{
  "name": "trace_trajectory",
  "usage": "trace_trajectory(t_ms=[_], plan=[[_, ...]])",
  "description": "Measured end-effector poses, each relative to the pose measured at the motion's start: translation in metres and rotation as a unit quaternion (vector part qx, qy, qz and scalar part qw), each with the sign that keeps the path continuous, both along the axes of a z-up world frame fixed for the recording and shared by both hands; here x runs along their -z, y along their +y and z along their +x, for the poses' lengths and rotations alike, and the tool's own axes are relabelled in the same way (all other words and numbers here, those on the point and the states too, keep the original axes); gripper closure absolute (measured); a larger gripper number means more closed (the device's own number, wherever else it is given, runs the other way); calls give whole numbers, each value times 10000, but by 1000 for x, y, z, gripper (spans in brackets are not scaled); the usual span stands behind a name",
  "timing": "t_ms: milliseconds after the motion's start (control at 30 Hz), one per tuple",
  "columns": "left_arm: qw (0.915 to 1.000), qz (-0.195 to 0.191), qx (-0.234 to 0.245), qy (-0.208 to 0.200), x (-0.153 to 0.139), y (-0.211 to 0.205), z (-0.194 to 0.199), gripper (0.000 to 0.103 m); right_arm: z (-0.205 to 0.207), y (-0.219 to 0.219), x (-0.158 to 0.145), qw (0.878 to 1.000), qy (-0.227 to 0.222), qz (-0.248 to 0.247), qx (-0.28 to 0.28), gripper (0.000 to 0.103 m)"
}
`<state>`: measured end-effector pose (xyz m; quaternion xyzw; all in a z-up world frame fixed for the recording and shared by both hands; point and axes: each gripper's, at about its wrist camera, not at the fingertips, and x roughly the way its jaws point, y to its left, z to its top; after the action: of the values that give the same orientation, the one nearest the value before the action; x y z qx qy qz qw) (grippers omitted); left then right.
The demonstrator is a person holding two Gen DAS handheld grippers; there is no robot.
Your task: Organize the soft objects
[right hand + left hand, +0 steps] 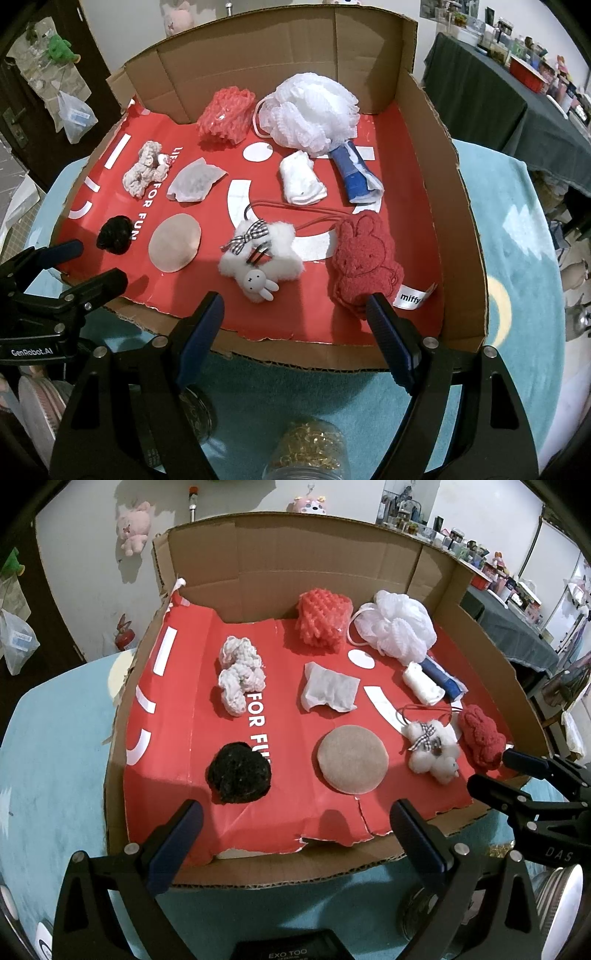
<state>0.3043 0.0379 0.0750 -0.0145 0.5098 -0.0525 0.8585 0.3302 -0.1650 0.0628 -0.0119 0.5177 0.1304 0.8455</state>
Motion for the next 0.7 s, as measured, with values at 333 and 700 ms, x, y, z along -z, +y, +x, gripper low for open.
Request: trace_trajectory(t_ms=[333,700], plan=[[10000,1,3,1,0,-1,-1,0,0,0,0,10000,-13,12,-4,24],[10000,-4,15,-17,0,-1,-1,0,-1,0,-1,10000,-27,13,-2,24]])
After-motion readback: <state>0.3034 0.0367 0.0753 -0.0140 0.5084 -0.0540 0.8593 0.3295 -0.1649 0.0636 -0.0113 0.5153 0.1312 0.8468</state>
